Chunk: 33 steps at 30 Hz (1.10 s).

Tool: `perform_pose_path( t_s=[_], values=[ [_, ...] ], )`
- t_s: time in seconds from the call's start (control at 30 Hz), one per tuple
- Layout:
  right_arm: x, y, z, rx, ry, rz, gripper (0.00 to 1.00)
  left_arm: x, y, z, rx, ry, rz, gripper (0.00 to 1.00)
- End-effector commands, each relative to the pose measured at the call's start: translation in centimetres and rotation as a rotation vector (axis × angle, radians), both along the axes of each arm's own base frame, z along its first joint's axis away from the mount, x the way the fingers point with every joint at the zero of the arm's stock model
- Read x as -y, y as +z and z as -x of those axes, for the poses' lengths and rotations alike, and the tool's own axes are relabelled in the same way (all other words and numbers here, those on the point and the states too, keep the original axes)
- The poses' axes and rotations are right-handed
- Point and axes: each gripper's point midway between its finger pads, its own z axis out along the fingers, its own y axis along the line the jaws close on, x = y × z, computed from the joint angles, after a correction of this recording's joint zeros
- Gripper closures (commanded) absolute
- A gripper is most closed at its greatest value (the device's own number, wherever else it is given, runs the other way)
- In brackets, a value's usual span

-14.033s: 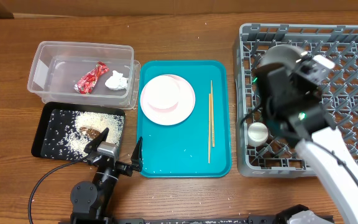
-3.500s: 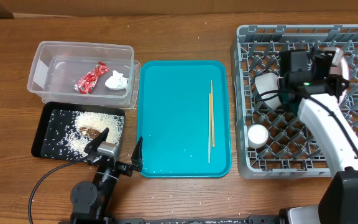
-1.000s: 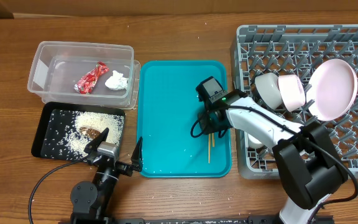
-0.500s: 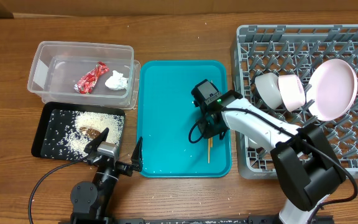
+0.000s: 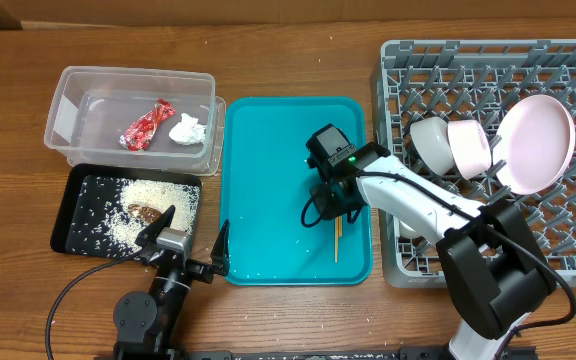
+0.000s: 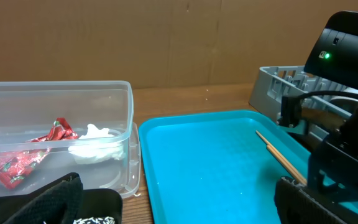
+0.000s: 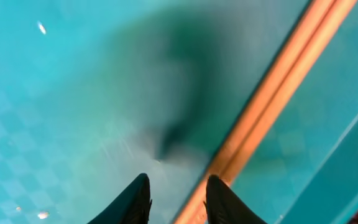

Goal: Sort waste into correct bins and load items into the dishwasher
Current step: 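Reach the right gripper down to the chopsticks on the teal tray, then grasp one chopstick with the right gripper and place it in the rack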

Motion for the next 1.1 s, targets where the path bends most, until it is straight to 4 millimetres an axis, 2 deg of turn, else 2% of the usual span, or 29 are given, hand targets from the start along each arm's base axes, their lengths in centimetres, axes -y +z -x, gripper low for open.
perform_pose_path(
  t_s=[0.0,0.2,0.33,0.47,0.6,0.9,1.07],
  values=[
    [-0.4,-0.3,0.2,-0.001,-0.026,-0.031,0.69,0.1,0.1,0.1,0.015,-0.01,-0.017,0.0],
    [0.3,-1.4,0.3,0.019,-0.033,-0.007,0.68,0.1,0.1,0.1,0.015,-0.01,-0.017,0.0],
    [0.1,-1.0,-0.2,0.035,-0.021,-0.011,0.69,0.1,0.1,0.1,0.014,-0.01,-0.017,0.0],
    [-0.9,1.4,-0.6,0.052,0.013,-0.046,0.69,0.1,0.1,0.1,0.015,-0.01,-0.017,0.0],
    [-1.1,3.5,-1.3,0.094,0.006,-0.066,0.68,0.1,0.1,0.1,0.014,-0.01,-0.017,0.0],
    [3.6,1.5,-2.7,0.11,-0.133,0.021,0.66,0.1,0.1,0.1,0.015,-0.01,-0.017,0.0],
    [4.8,0.3,-3.0,0.117,-0.17,0.01,0.66,0.1,0.1,0.1,0.015,-0.01,-0.017,0.0]
  ],
)
